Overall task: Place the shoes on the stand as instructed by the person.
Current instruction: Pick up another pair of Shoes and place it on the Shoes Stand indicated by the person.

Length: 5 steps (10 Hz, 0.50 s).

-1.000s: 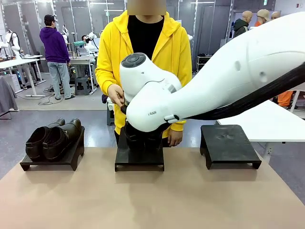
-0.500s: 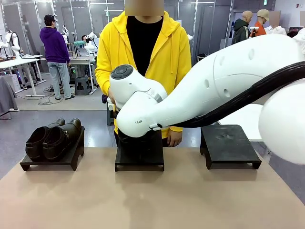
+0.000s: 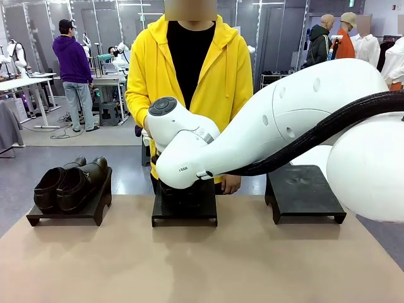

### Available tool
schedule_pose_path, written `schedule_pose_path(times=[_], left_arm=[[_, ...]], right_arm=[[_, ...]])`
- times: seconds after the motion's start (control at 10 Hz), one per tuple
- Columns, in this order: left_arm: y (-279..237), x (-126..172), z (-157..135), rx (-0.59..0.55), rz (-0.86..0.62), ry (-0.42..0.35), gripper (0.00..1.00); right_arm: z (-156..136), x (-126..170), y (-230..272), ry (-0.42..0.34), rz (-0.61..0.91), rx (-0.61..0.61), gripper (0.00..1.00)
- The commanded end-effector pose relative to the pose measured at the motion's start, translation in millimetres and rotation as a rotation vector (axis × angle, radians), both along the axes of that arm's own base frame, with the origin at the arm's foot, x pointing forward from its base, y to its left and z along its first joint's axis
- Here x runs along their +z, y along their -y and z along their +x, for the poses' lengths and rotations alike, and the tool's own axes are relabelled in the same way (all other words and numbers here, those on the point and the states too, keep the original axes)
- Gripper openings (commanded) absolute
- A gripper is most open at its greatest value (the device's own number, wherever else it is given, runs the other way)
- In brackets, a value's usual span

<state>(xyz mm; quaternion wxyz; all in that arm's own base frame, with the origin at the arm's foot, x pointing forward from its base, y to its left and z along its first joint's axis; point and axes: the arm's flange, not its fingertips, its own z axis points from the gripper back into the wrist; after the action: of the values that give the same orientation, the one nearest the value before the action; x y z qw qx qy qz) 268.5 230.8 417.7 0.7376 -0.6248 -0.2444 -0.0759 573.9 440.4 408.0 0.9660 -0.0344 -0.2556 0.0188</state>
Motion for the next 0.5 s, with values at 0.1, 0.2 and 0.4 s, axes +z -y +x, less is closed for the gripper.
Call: schedule_pose_path(times=[0.1,0.2,0.4], left_arm=[[0.8,2.9,-4.1,-0.014,0.001,0.002,1.0],[0.8,2.9,-4.1,-0.014,0.001,0.002,1.0],[0.8,2.9,-4.1,-0.014,0.001,0.002,1.0]], right_arm=[[-9.8,2.0,1.3,0.009,0.035,-0.02,0.31],[-12.1,2.3,1.0,0.007,0.034,-0.016,0.48],[-13.6,2.3,3.8,0.001,0.032,-0.024,0.89]])
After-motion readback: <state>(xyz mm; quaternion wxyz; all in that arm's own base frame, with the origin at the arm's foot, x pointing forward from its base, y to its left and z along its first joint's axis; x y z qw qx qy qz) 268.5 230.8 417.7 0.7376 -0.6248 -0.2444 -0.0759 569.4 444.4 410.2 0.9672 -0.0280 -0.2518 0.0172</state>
